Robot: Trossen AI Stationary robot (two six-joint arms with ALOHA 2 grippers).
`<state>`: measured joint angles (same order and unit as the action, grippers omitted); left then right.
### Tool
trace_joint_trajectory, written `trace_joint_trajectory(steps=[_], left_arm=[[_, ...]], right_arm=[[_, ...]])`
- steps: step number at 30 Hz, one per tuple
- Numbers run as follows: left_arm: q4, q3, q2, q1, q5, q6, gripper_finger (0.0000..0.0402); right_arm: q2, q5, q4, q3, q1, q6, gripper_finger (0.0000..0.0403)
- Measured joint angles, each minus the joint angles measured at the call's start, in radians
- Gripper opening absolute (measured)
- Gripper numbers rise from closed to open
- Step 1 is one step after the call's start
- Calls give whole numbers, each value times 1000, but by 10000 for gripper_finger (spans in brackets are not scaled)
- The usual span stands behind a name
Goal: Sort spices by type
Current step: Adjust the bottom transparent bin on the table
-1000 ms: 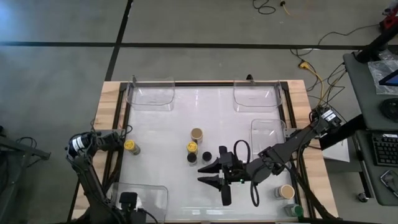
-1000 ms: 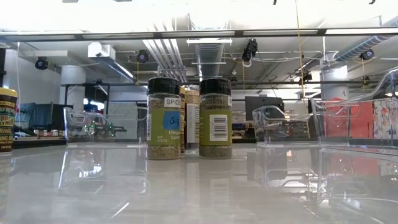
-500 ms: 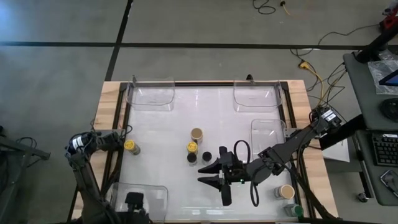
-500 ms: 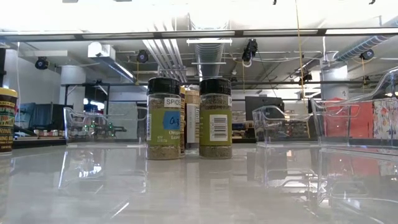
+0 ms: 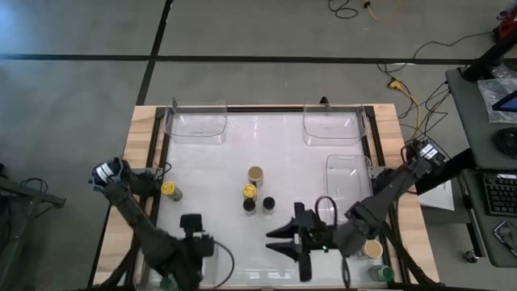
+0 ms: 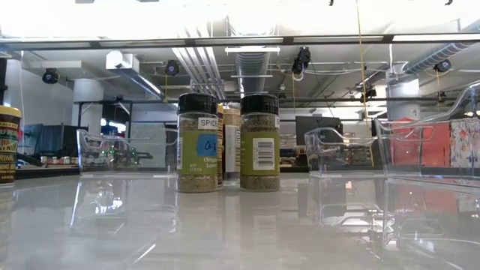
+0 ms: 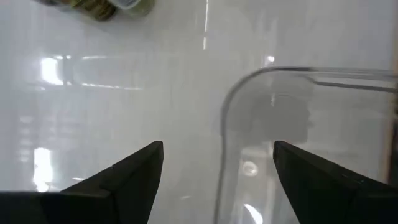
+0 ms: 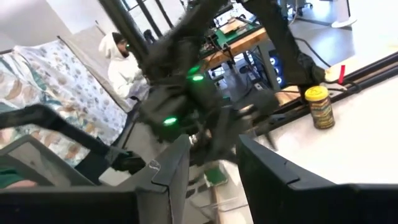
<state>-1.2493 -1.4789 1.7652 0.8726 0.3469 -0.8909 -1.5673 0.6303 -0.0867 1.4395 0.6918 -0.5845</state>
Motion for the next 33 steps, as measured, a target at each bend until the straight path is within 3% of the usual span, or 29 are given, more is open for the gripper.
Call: trace_joint_trajectory(steps=[8, 13, 27, 33], left_arm=[[283, 268, -154, -46, -46, 4, 288], [382, 364, -179, -52, -46, 4, 288], [397, 394, -162, -64, 37, -8, 288], [328, 389, -168, -64, 27, -9, 288]], right_arm=[[0, 182, 0, 0, 115, -7, 131], [0, 209, 4, 0, 126, -8, 135], [0, 210, 10, 0, 119, 5, 136], [0, 210, 157, 0, 119, -31, 135]])
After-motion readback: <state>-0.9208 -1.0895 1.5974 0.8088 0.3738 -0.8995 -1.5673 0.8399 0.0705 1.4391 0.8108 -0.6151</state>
